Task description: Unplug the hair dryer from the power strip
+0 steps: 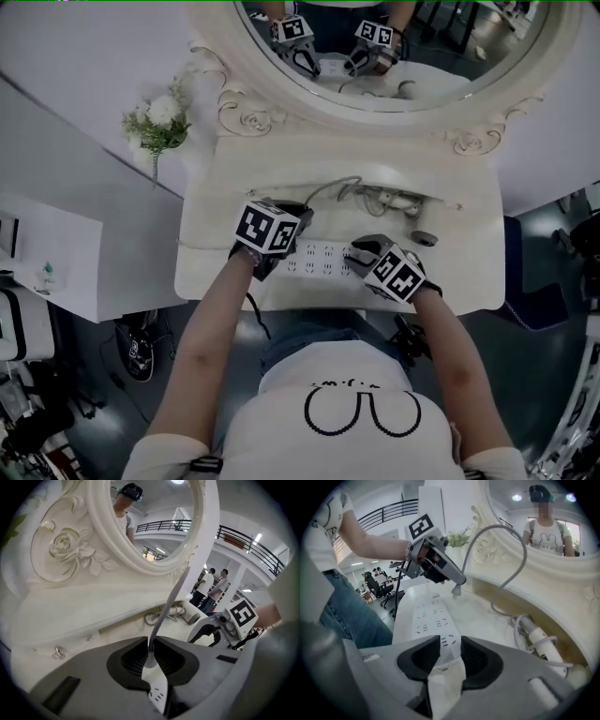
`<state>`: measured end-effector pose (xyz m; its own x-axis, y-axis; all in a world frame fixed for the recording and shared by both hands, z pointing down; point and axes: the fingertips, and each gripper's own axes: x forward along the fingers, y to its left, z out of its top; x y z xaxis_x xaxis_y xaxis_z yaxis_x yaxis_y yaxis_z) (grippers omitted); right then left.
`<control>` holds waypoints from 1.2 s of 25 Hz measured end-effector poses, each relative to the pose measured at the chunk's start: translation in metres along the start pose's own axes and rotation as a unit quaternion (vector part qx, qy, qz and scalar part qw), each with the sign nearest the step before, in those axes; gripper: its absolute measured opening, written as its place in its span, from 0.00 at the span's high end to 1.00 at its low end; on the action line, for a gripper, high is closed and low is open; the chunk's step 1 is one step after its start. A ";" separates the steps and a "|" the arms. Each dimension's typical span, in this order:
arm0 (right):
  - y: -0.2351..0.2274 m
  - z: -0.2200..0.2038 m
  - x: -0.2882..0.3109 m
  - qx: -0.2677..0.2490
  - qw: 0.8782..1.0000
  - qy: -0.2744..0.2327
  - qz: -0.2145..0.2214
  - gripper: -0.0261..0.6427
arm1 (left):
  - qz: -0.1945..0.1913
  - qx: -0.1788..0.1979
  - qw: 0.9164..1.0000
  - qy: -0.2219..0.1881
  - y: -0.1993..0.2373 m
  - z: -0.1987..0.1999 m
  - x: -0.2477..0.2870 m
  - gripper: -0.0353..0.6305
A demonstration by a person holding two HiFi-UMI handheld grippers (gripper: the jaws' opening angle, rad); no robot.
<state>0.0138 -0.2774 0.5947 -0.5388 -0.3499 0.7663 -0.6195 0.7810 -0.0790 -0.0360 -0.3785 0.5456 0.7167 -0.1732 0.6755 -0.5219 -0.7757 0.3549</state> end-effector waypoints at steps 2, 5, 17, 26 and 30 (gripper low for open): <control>-0.001 0.001 -0.001 0.007 1.000 0.000 -0.003 0.77 | -0.004 -0.021 1.000 0.013 0.014 -0.016 0.003 0.89; -0.002 -0.001 -0.001 0.013 1.000 0.004 -0.007 0.79 | 0.005 -0.067 0.998 0.010 0.039 -0.037 -0.004 0.89; -0.009 0.001 0.002 0.046 0.998 0.012 -0.040 0.84 | 0.098 -0.061 0.993 -0.001 0.110 -0.067 -0.058 0.74; -0.001 -0.005 -0.004 -0.020 0.997 0.029 -0.066 0.96 | 0.148 0.014 0.987 0.057 0.104 -0.108 -0.085 0.73; 0.002 0.006 -0.028 -0.025 0.996 -0.022 -0.088 0.96 | 0.172 0.009 0.983 0.057 0.087 -0.122 -0.090 0.72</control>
<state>0.0245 -0.2693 0.5689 -0.4486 -0.5051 0.7373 -0.6779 0.7299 0.0876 -0.2028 -0.3563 0.5946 0.4410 -0.3589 0.8226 -0.7154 -0.6940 0.0807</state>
